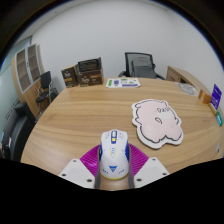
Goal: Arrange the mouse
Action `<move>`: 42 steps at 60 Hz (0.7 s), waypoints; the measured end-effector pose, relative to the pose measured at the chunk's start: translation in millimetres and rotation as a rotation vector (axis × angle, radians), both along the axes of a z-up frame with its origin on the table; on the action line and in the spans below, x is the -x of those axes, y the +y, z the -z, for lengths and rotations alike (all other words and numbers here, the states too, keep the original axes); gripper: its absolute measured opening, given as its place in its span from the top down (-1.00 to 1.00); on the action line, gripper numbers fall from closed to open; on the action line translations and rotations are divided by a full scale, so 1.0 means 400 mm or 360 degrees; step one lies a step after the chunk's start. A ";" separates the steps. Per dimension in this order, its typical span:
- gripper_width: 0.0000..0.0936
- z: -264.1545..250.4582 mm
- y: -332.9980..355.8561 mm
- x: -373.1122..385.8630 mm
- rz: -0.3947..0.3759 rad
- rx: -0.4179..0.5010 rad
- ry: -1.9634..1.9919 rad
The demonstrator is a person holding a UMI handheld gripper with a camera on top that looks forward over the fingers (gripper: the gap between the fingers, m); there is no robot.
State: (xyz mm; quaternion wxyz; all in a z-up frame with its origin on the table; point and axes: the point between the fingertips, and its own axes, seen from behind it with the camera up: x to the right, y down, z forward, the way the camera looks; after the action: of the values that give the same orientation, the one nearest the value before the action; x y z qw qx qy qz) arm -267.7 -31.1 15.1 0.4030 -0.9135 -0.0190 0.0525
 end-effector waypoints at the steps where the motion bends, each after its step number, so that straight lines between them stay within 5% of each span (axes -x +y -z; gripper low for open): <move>1: 0.20 -0.018 0.011 -0.006 0.0016 -0.0014 -0.0001; 13: 0.20 -0.164 0.194 -0.210 0.0231 -0.0124 -0.0062; 37: 0.19 0.052 0.430 -0.387 0.0182 0.0077 -0.0083; 42: 0.02 0.058 0.433 -0.384 0.0177 0.0046 -0.0029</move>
State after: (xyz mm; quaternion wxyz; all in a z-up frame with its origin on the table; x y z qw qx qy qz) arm -114.2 142.2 -7.9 0.3918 -0.9193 0.0290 0.0220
